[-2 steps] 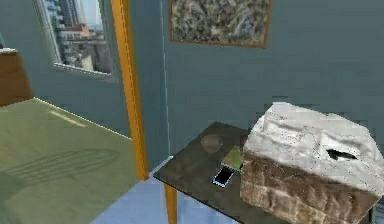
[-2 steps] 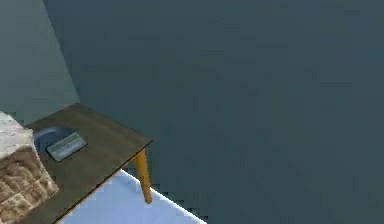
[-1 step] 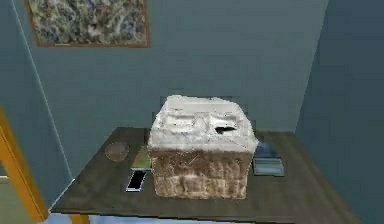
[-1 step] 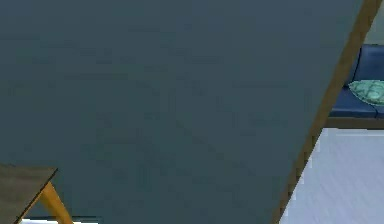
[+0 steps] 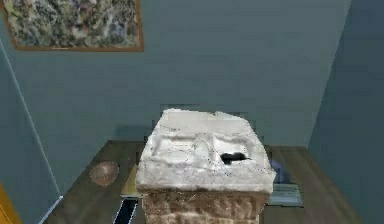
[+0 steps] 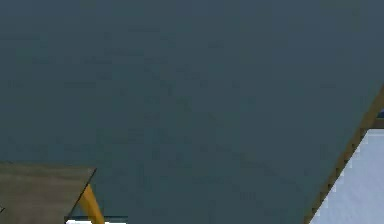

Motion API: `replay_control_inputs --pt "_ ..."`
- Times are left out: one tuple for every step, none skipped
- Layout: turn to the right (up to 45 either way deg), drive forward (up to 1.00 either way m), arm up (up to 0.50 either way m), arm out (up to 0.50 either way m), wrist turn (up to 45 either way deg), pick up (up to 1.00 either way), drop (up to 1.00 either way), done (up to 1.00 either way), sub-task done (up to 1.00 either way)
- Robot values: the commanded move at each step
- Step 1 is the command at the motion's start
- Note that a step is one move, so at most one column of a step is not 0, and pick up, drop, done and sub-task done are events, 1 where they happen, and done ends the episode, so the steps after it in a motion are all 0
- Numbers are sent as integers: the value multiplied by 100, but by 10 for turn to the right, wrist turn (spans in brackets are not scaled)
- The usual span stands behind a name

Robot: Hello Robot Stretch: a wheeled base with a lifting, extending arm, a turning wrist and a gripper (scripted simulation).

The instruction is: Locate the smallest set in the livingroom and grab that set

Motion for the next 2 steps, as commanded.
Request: replay_control_inputs --pt "450 0 0 0 0 0 0 0 0" --pt "450 0 0 0 0 0 0 0 0"
